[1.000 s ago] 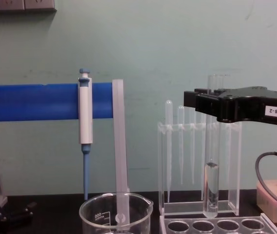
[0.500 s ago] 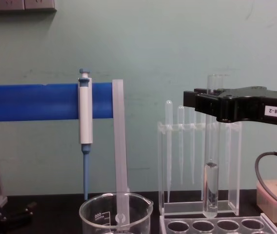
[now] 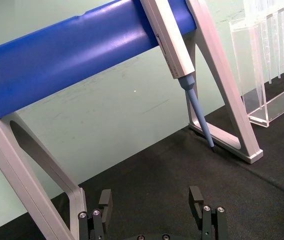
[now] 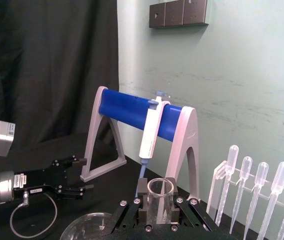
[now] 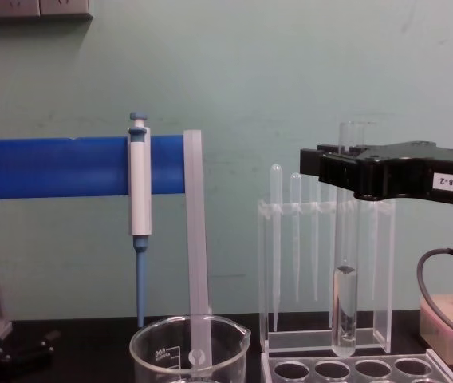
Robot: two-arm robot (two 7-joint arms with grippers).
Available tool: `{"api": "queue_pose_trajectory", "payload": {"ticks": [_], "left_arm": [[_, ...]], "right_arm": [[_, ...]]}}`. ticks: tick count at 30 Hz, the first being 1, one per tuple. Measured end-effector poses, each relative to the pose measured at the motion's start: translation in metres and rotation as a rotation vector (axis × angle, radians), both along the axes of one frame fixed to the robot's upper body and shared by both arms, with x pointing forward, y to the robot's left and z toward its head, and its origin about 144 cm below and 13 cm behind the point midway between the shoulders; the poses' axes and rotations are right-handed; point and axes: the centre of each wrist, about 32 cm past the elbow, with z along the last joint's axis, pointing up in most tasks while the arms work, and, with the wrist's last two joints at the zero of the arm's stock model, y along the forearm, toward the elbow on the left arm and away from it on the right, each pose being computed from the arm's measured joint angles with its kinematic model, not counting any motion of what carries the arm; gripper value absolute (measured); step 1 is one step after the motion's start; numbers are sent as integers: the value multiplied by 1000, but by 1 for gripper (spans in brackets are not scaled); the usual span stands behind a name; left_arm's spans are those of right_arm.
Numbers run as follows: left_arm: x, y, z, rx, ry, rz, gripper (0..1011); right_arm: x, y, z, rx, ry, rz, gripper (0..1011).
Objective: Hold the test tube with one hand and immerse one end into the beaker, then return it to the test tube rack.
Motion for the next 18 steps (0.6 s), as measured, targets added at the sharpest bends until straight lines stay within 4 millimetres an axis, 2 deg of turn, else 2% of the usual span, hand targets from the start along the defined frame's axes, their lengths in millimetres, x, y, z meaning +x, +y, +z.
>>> {"api": "queue_pose_trajectory", "payload": {"ticks": [18], "left_arm": [[0, 0, 0, 0, 0, 0, 1000]], "right_arm": [[0, 0, 0, 0, 0, 0, 222]]}}
